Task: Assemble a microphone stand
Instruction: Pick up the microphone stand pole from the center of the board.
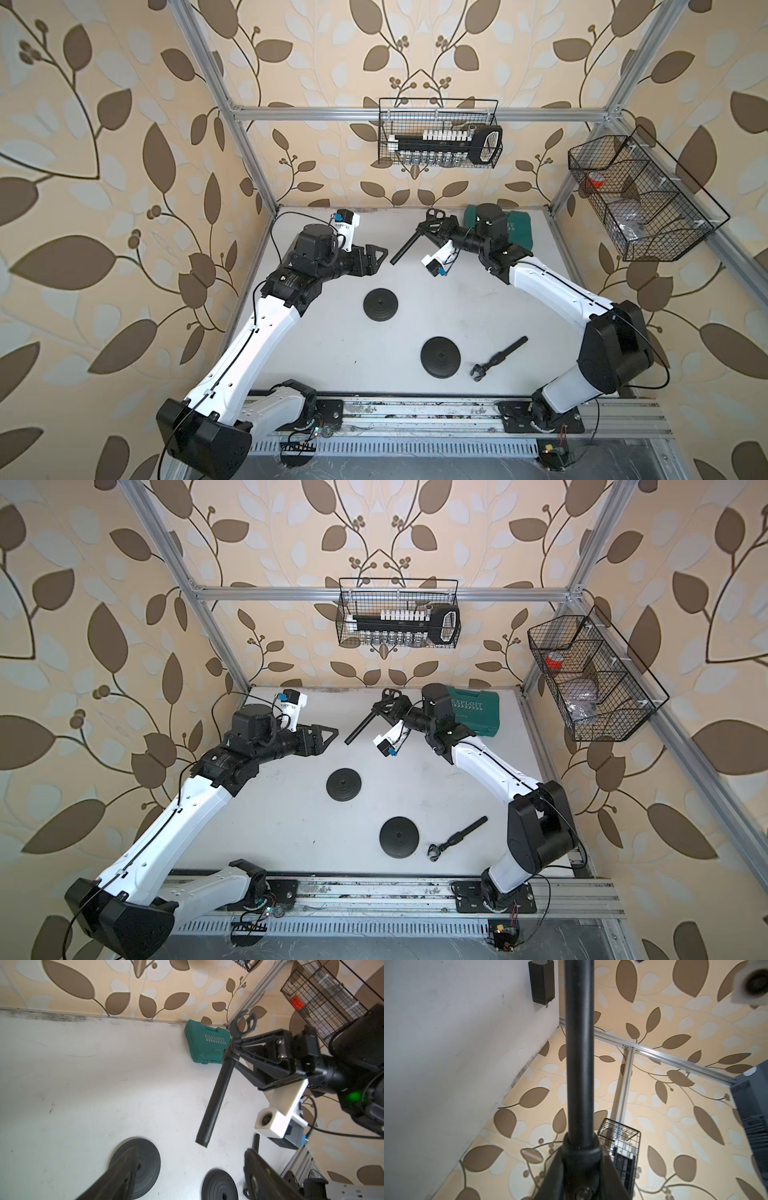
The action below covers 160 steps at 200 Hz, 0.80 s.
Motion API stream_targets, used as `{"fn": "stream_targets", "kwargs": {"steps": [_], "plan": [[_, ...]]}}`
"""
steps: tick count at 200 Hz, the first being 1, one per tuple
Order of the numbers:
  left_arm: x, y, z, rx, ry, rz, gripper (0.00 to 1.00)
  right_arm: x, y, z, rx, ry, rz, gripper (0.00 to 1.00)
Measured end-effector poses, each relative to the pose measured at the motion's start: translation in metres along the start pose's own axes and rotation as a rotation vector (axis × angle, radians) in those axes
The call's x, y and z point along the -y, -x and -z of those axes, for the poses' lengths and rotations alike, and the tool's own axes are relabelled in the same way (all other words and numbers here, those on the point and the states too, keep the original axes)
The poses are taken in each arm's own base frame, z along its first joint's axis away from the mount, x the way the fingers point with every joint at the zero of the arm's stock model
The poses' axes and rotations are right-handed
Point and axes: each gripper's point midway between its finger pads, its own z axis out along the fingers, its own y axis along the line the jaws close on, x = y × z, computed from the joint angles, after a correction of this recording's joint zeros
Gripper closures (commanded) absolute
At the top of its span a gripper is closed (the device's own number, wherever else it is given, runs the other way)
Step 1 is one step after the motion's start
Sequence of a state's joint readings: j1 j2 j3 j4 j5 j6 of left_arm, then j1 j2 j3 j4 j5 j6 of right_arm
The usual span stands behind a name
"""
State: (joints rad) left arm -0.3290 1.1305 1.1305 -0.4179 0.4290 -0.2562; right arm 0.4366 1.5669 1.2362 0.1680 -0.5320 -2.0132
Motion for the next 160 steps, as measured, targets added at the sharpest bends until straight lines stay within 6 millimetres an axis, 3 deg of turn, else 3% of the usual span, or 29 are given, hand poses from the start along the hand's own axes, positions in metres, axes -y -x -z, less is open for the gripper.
{"fn": "stream_targets", "kwargs": {"steps": [39,79,116,160], "plan": [[0.013,-0.014,-0.027,-0.114,-0.077,-0.023,0.28,0.02,0.022,0.004,0.047,-0.026,0.069,1.0],[0.031,-0.02,-0.029,-0.129,-0.128,-0.049,0.32,0.014,0.04,-0.001,0.079,0.019,0.056,1.0],[0.031,-0.021,-0.03,-0.136,-0.122,-0.037,0.44,0.012,0.046,-0.003,0.083,0.038,0.052,1.0],[0.029,-0.023,-0.034,-0.142,-0.105,-0.018,0.46,0.01,0.047,-0.004,0.078,0.049,0.05,0.99]]}}
